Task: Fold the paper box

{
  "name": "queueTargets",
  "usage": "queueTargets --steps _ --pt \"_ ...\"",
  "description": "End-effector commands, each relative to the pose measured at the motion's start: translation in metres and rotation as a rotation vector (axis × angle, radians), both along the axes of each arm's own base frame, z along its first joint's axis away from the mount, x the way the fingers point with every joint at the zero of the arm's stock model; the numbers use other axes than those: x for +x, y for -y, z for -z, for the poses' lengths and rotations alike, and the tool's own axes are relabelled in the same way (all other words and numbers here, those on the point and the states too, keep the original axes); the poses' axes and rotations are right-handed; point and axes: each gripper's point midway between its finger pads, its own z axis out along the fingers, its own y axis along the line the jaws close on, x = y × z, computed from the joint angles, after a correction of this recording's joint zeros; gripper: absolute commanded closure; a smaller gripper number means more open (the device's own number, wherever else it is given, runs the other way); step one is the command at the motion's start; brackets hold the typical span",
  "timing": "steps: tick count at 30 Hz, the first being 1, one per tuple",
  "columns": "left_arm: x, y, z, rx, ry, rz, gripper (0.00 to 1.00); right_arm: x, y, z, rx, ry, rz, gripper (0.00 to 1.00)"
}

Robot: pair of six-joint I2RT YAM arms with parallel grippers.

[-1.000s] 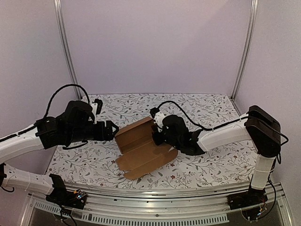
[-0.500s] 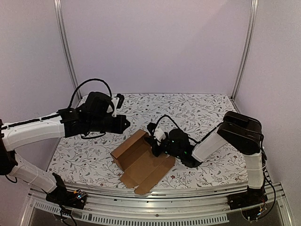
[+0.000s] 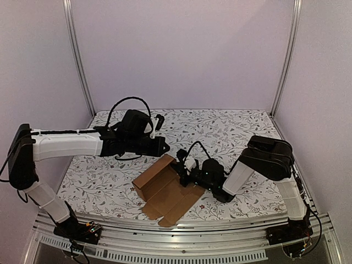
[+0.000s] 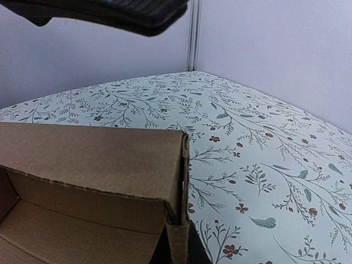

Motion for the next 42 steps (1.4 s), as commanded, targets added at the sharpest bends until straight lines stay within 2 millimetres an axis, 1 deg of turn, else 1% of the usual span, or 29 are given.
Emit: queueTargets --steps 1,10,15,19,24,33,38,39,42 --pt "0.010 0.008 0.006 -0.030 -0.010 -0.001 1.00 0.003 0.005 0.003 0.024 0.017 0.020 1.00" --pt "0.009 0.011 0.042 -0.007 -0.075 -0.006 1.00 0.004 0.007 0.013 0.021 -0.003 0.031 1.00" --pt "0.003 0.008 0.068 0.014 -0.122 -0.009 1.00 0.006 0.008 0.018 0.013 -0.014 0.043 0.99" --pt "-0.006 0.005 0.091 0.045 -0.163 -0.012 1.00 0.007 0.009 0.023 0.008 -0.024 0.052 0.92" --pt "-0.007 0.008 0.095 0.032 -0.157 -0.013 1.00 0.008 0.009 0.026 0.010 -0.030 0.059 0.82" --pt "-0.008 0.006 0.095 0.042 -0.150 -0.017 1.00 0.013 0.004 0.023 0.017 -0.033 0.069 0.80" --pt "-0.009 0.005 0.090 0.038 -0.144 -0.016 1.00 0.017 -0.001 0.021 0.022 -0.030 0.074 0.80" --pt "-0.009 0.005 0.090 0.038 -0.144 -0.016 1.00 0.019 -0.002 0.021 0.021 -0.030 0.075 0.82" --pt "-0.009 0.004 0.089 0.039 -0.145 -0.016 1.00 0.020 -0.006 0.024 0.006 -0.034 0.064 1.00"
